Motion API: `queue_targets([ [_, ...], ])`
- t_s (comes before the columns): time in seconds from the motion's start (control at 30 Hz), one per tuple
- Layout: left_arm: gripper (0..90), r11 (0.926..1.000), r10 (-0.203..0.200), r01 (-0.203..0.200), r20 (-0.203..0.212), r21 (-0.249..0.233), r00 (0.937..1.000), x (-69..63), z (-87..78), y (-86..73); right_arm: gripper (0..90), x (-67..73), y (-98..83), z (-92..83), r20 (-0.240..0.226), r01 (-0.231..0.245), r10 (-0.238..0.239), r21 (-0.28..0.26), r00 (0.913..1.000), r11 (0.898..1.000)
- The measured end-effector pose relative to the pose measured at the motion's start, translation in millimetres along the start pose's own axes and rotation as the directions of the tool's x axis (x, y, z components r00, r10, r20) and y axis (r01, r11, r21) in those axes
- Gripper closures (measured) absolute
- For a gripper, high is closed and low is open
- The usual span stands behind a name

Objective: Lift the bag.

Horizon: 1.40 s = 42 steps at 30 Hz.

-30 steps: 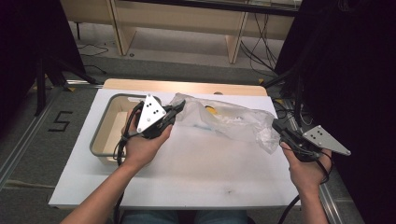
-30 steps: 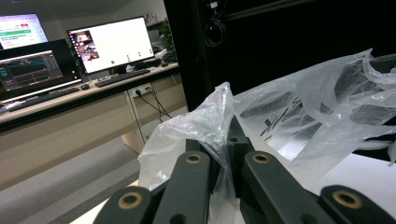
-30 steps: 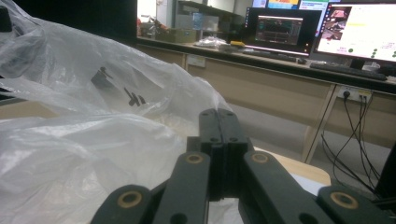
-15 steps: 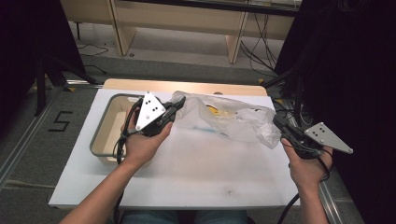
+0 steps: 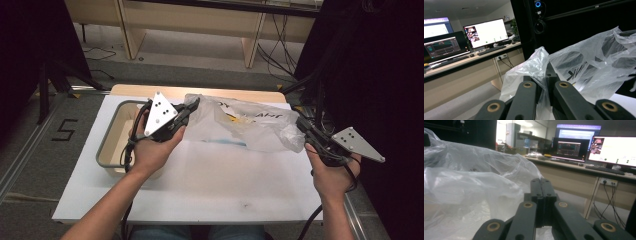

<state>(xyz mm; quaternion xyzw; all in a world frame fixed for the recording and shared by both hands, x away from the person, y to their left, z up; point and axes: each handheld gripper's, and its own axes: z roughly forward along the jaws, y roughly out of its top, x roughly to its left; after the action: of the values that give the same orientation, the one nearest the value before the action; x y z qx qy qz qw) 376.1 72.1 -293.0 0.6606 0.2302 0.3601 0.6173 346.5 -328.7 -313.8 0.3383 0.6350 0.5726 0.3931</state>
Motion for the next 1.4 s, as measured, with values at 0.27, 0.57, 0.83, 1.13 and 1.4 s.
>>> queue_targets([
  [0.27, 89.1, 1.0, 0.002, -0.002, -0.009, -0.002, 1.0, 3.8, 3.2, 3.0, 90.0, -2.0, 4.9, 0.5, 0.01, -0.001, 0.001, -0.013, 0.9999, 1.0],
  [0.57, 89.1, 0.9983, 0.011, -0.009, -0.029, 0.058, 0.9995, 11.5, 24.1, -7.7, 90.0, -4.4, -5.0, 17.9, 0.06, 0.009, -0.009, 0.006, 0.9981, 1.0],
  [0.83, 88.9, 0.9905, 0.042, -0.034, -0.057, 0.133, 0.9975, 15.7, 48.6, -24.1, 90.0, -5.3, -24.2, 42.8, 0.095, 0.007, -0.012, 0.056, 0.9954, 0.998],
  [1.13, 88.8, 0.979, 0.035, -0.018, -0.082, 0.203, 0.996, 24.1, 70.1, -42.4, 90.0, -10.0, -39.5, 64.8, 0.139, -0.02, 0.007, 0.096, 0.9902, 0.995],
  [1.4, 88.4, 0.9692, 0.02, 0.006, -0.105, 0.246, 0.9943, 31.7, 81.0, -53.6, 90.0, -11.5, -47.5, 82.0, 0.161, -0.03, 0.008, 0.138, 0.9869, 0.99],
])
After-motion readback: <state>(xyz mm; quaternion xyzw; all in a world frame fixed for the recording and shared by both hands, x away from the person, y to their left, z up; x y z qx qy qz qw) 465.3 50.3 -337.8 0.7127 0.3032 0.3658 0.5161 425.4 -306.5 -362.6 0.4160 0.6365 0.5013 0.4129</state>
